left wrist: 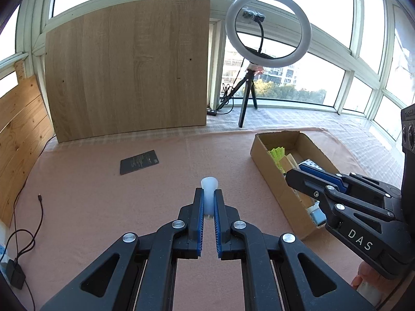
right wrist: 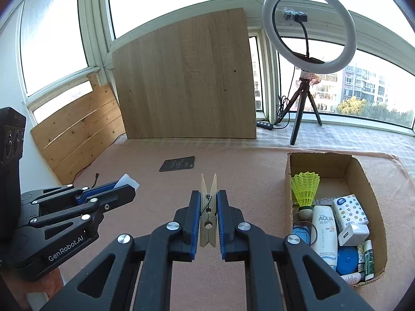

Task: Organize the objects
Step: 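Carry the clothespin and eraser with both grippers over the box, then lower both grippers into the box, open them and withdraw, then move the right gripper over the dark grey card on the floor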

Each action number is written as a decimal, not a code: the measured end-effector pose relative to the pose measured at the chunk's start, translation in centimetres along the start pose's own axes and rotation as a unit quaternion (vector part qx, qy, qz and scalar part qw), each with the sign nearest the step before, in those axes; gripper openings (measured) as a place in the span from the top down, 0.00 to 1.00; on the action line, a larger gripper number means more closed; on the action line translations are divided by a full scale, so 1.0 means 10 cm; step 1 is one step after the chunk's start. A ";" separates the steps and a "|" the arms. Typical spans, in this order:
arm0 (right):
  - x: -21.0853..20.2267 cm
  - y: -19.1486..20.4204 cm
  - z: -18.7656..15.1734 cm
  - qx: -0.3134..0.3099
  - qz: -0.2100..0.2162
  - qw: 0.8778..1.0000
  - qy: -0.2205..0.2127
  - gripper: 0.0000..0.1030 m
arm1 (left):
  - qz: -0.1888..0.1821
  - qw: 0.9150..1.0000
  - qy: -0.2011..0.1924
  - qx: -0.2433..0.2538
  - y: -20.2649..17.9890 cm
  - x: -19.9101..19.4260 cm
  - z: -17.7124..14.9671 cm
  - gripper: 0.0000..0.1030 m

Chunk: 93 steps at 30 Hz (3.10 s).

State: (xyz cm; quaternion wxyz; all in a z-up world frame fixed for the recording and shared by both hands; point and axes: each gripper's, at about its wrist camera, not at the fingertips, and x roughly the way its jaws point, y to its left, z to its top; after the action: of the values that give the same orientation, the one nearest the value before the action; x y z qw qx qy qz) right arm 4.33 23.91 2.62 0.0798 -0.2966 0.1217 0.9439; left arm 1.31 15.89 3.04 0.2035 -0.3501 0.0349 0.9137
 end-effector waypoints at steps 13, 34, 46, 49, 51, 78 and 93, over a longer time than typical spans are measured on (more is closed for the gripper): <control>-0.29 -0.85 -0.11 0.055 -0.062 0.997 -0.013 0.89 | -0.067 0.996 0.019 0.063 -0.97 0.49 0.18 0.93; -0.25 -1.96 -0.37 0.117 -0.117 0.986 0.026 0.72 | -0.071 0.995 0.050 0.058 -1.61 1.36 0.31 0.18; 0.02 -1.30 -0.01 0.057 -0.085 0.994 0.028 0.52 | -0.011 1.000 0.023 -0.007 -0.42 0.89 0.28 0.09; 0.26 -0.89 0.12 0.018 -0.048 0.998 0.043 0.41 | 0.022 0.999 0.012 -0.040 0.06 0.70 0.22 0.07; 0.53 -0.59 0.18 -0.012 -0.016 0.997 0.073 0.40 | 0.035 0.997 0.012 -0.067 0.43 0.59 0.12 0.06; 3.65 0.82 0.71 -0.481 0.268 0.791 0.266 0.29 | 0.138 0.958 0.067 -0.241 2.66 -0.14 -1.28 0.06; 3.49 0.81 0.65 -0.428 0.236 0.820 0.298 0.54 | 0.114 0.962 0.064 -0.238 2.49 -0.24 -1.35 0.06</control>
State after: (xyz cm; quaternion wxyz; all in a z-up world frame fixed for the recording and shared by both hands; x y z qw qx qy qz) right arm -29.34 20.67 -10.93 -0.3208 -0.5298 -0.2108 0.7563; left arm 1.48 -10.49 -7.50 0.0060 -0.4402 -0.1309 0.8883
